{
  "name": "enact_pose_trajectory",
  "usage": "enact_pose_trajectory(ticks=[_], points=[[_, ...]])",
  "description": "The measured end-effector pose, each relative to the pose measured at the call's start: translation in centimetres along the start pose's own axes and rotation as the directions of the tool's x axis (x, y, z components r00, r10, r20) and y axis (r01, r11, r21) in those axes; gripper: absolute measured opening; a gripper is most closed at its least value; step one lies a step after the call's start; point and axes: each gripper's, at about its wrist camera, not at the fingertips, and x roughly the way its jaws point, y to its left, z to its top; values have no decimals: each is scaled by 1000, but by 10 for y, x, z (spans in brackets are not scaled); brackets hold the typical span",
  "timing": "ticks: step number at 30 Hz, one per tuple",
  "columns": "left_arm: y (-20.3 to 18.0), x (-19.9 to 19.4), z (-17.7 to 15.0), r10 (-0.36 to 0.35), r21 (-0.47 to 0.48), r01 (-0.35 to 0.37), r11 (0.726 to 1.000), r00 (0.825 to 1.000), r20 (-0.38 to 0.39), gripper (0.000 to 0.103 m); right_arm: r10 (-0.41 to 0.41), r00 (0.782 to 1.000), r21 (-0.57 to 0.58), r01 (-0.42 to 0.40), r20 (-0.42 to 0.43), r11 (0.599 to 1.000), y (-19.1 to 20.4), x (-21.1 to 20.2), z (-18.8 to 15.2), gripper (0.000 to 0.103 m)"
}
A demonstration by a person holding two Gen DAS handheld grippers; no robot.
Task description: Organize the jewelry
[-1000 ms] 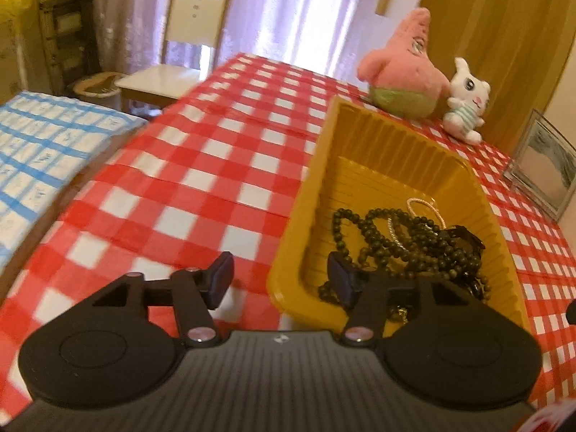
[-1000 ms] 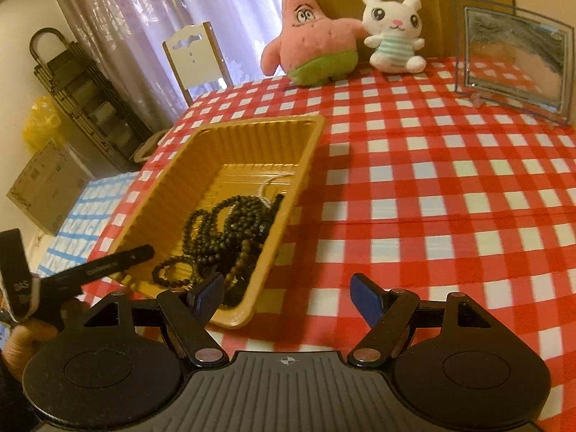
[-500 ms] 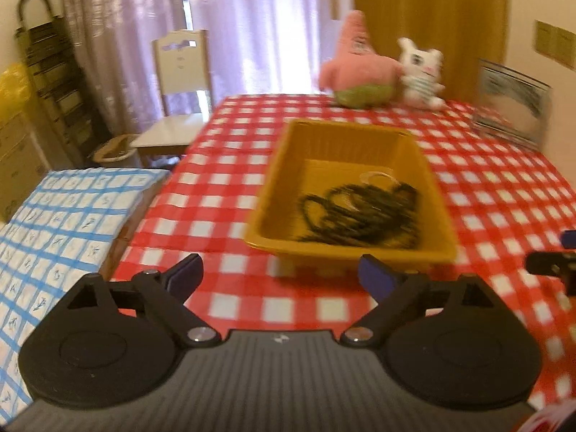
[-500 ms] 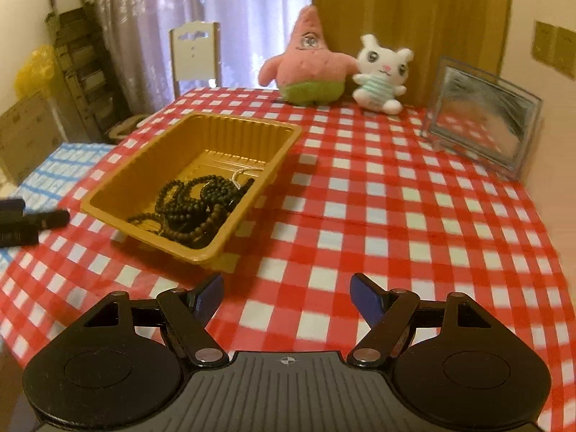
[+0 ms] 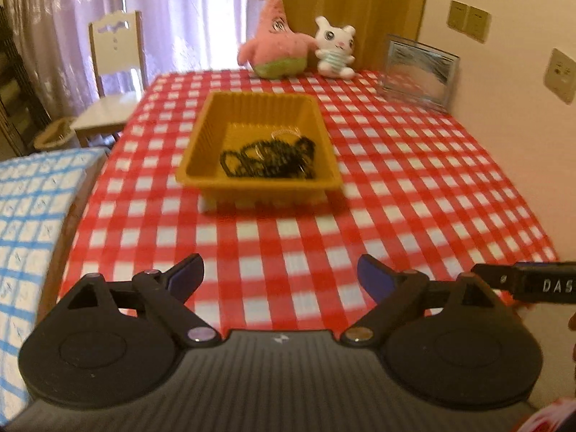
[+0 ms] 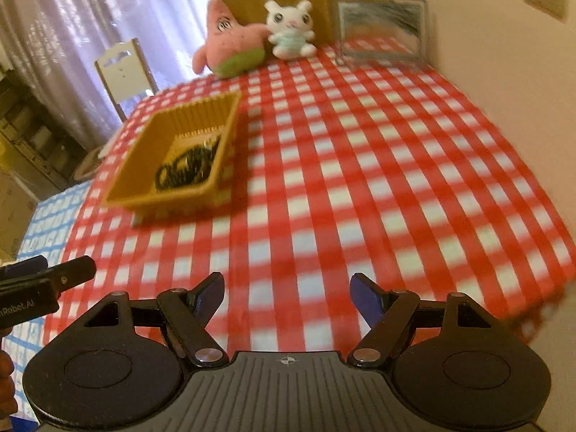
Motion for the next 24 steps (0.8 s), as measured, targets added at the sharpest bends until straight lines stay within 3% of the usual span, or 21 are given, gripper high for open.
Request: enact_pose_trajectory(ticks=[3, 11, 24], points=[[-4, -16, -15, -7, 9, 7, 1000, 1000, -29, 88, -15, 1000, 7, 15, -10, 1000, 4, -21, -23, 77], [-21, -54, -37, -41, 46, 42, 998, 999, -11, 88, 5, 1000, -37, -4, 13, 999, 14, -61, -51, 77], [-68, -69, -39, -64, 72, 64, 995, 998, 4, 88, 7, 999, -41, -5, 38, 999, -16, -86, -51, 77]])
